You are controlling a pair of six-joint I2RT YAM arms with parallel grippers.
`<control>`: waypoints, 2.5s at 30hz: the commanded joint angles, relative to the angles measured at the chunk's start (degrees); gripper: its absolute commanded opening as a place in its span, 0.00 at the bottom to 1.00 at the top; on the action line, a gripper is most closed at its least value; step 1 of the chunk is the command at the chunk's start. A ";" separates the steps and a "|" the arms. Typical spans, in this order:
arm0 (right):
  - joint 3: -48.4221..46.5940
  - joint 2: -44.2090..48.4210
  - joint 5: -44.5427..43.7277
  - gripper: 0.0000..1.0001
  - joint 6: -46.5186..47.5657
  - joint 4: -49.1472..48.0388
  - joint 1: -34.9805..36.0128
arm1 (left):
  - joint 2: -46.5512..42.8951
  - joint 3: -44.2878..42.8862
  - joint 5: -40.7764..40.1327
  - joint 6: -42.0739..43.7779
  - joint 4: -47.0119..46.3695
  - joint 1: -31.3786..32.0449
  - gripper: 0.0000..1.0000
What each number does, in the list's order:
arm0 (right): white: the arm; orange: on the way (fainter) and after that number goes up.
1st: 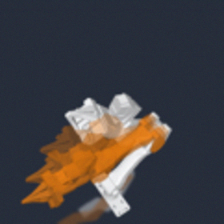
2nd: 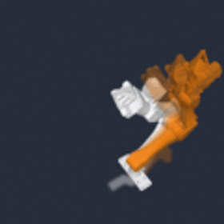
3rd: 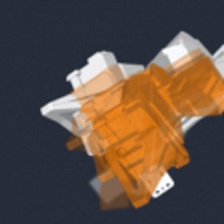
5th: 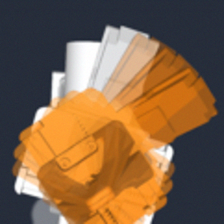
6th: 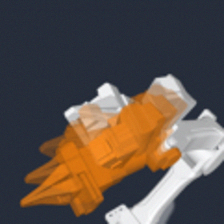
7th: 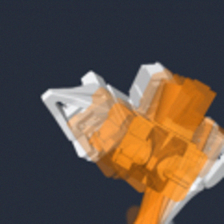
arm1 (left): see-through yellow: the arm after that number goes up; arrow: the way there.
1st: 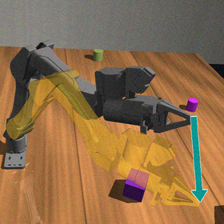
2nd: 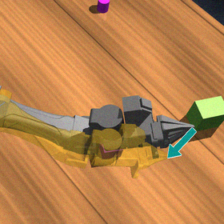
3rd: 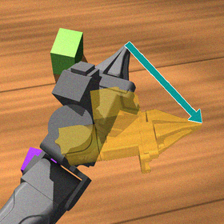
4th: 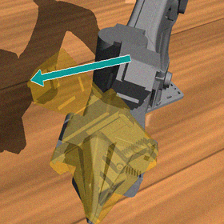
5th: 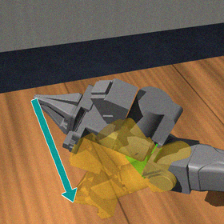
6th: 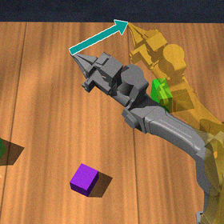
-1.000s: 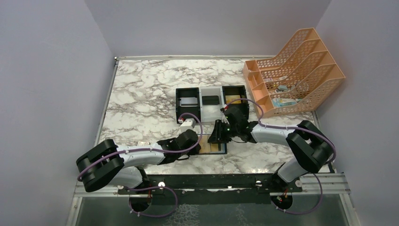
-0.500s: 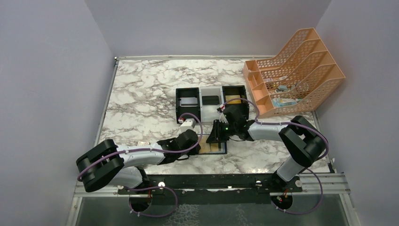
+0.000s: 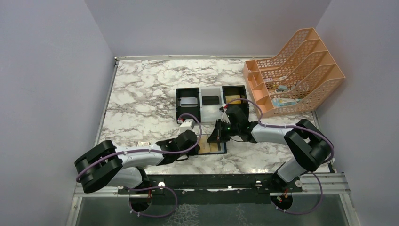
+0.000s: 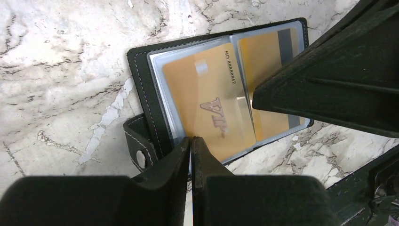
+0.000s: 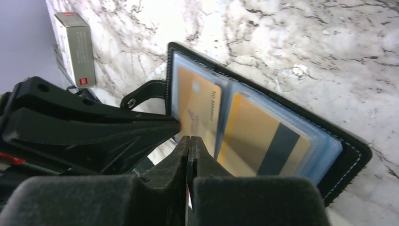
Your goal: Take the credit cards out of the card holder
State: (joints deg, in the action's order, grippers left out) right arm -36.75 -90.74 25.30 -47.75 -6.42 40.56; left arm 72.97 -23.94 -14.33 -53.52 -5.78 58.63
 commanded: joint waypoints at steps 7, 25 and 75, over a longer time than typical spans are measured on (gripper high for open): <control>1.47 2.58 -0.02 0.01 0.34 1.63 0.04 | -2.48 1.46 0.67 -0.63 -1.56 0.31 0.08; -6.81 -6.92 -2.52 0.35 14.17 11.16 0.56 | -0.98 1.73 3.00 -0.82 -1.96 0.43 0.00; -6.35 -4.31 -1.36 0.33 10.58 12.24 0.56 | 0.24 -0.81 6.95 9.18 5.76 -4.48 0.15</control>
State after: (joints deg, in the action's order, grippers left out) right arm -42.22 -93.84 27.92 -38.30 2.15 40.82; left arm 71.81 -25.61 -9.74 -46.13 -0.93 54.33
